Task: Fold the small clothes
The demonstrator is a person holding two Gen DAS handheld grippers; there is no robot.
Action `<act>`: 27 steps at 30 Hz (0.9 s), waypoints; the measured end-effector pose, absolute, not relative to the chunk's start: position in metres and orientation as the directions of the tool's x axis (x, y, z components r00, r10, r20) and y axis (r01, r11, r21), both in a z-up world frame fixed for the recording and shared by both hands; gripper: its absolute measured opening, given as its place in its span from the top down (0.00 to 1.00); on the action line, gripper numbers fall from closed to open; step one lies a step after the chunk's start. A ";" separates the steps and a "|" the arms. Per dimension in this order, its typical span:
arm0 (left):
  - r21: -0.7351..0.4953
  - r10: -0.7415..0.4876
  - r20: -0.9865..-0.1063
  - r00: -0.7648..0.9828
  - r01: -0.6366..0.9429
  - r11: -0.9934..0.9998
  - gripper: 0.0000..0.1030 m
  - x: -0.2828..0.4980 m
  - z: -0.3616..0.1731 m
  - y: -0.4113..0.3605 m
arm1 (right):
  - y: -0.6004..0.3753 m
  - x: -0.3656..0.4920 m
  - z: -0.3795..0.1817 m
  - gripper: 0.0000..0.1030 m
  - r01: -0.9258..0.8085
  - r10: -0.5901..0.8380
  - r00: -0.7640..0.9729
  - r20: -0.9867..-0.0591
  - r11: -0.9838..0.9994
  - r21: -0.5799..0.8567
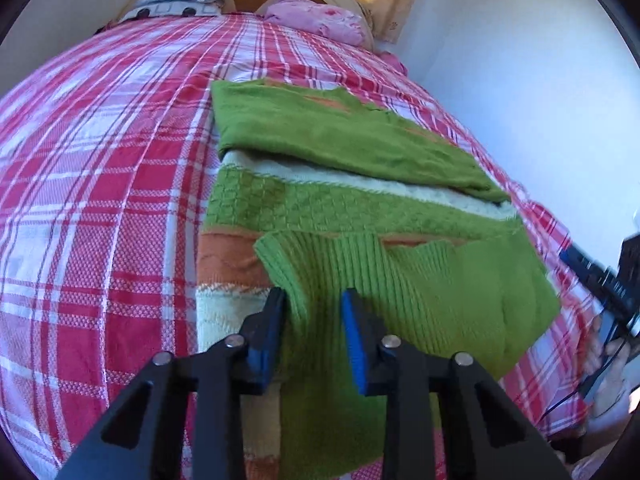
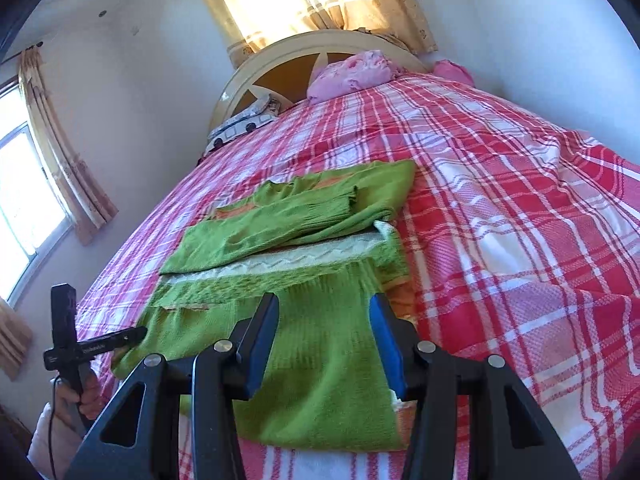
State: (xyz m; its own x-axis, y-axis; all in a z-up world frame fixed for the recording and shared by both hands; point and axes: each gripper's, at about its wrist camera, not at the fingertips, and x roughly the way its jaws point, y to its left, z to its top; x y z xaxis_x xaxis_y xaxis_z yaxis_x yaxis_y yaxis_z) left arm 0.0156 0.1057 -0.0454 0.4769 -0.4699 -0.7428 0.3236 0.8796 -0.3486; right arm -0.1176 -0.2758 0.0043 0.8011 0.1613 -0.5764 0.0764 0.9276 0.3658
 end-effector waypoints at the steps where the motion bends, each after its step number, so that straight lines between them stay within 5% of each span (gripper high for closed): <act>1: -0.369 -0.481 -0.738 0.473 0.314 0.875 0.68 0.018 -0.047 0.109 | -0.278 -0.118 0.003 0.53 0.083 0.156 0.800 -0.579 0.927 0.365; 6: -0.499 -0.566 -0.698 0.439 0.269 0.824 0.57 0.028 -0.052 0.117 | -0.285 -0.116 0.000 0.53 0.105 0.112 0.788 -0.605 0.944 0.311; 10: -0.466 -0.543 -0.710 0.448 0.280 0.839 0.55 0.027 -0.049 0.109 | -0.280 -0.104 -0.002 0.53 0.083 0.108 0.772 -0.626 0.960 0.268; 12: -0.472 -0.555 -0.703 0.444 0.293 0.832 0.46 0.026 -0.048 0.107 | -0.275 -0.094 -0.004 0.53 0.070 0.098 0.757 -0.646 0.971 0.229; 18: -0.413 -0.515 -0.724 0.459 0.309 0.857 0.45 0.026 -0.046 0.098 | -0.261 -0.064 -0.014 0.53 0.038 0.082 0.721 -0.688 0.987 0.158; 23: -0.358 -0.480 -0.732 0.484 0.326 0.875 0.49 0.021 -0.046 0.093 | -0.250 -0.051 -0.025 0.53 0.034 0.039 0.693 -0.720 0.996 0.086; 27: -0.366 -0.469 -0.728 0.500 0.295 0.883 0.77 0.022 -0.048 0.100 | -0.243 -0.051 -0.031 0.53 0.028 0.011 0.682 -0.732 0.999 0.041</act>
